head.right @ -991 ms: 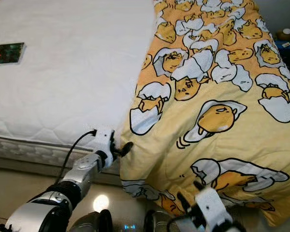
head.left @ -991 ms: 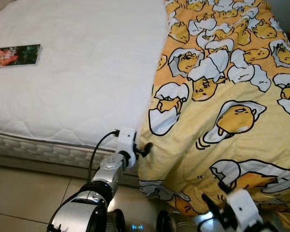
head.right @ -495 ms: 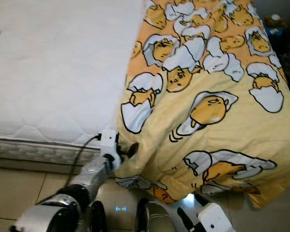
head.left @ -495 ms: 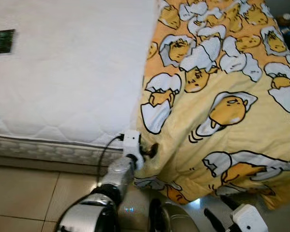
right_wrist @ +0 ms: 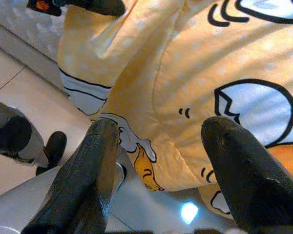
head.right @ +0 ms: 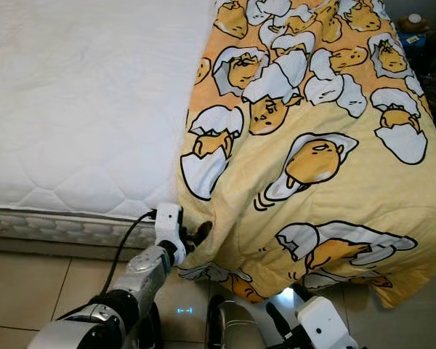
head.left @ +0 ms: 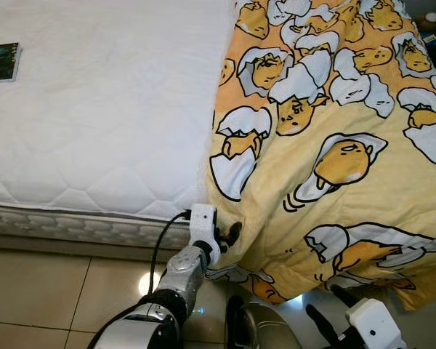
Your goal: Clean up the room
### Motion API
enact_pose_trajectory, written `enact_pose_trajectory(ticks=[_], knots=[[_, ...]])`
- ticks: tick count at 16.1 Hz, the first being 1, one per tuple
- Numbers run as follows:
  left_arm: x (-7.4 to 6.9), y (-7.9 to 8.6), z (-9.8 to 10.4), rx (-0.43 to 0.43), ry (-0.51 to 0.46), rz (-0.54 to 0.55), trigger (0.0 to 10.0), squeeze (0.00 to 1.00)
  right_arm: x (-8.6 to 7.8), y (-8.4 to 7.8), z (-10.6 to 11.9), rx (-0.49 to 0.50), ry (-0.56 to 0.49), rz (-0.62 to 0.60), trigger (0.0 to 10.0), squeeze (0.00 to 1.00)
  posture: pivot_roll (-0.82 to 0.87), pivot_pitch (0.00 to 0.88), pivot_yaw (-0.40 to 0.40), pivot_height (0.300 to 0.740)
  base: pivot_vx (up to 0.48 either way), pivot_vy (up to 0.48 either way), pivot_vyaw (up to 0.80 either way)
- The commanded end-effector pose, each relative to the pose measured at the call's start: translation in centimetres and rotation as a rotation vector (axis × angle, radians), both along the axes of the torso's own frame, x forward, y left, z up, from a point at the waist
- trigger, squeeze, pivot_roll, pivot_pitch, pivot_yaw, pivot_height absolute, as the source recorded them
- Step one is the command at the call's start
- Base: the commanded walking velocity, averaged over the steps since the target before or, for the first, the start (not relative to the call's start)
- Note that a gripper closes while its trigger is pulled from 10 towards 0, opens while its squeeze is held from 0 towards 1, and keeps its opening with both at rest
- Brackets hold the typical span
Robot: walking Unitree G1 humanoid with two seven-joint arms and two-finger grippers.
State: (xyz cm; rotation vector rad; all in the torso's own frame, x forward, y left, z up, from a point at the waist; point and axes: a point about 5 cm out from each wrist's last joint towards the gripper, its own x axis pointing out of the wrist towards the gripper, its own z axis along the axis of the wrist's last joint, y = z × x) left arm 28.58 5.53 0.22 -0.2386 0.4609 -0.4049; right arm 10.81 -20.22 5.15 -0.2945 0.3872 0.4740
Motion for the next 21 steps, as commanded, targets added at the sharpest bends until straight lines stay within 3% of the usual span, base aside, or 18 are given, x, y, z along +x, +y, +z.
enact_pose_trajectory(ticks=[1,7,12,21], knots=[[-0.4,-2.2,0.3,-0.038,0.000,-0.039,0.0,0.00,-0.4,-0.3,-0.4,-0.011,0.030,-0.028,10.0,0.00,-0.42,0.240,-0.042,0.740,0.000,0.000,0.00],[0.7,-1.1,1.1,-0.025,-0.037,-0.028,0.0,0.00,1.6,-0.1,-0.8,-0.008,-0.016,-0.062,10.0,0.00,-0.39,0.214,-0.028,0.740,0.000,0.000,0.00],[1.0,0.3,0.8,-0.046,0.004,0.055,0.0,0.00,3.6,-0.1,-0.9,-0.006,-0.046,-0.053,10.0,0.00,-0.34,0.196,-0.038,0.740,0.000,0.000,0.00],[2.6,3.2,1.8,-0.044,-0.024,0.109,0.0,0.00,9.2,1.9,-0.5,0.057,-0.138,-0.038,10.0,0.00,-0.22,0.113,0.001,0.740,0.000,0.000,0.00]])
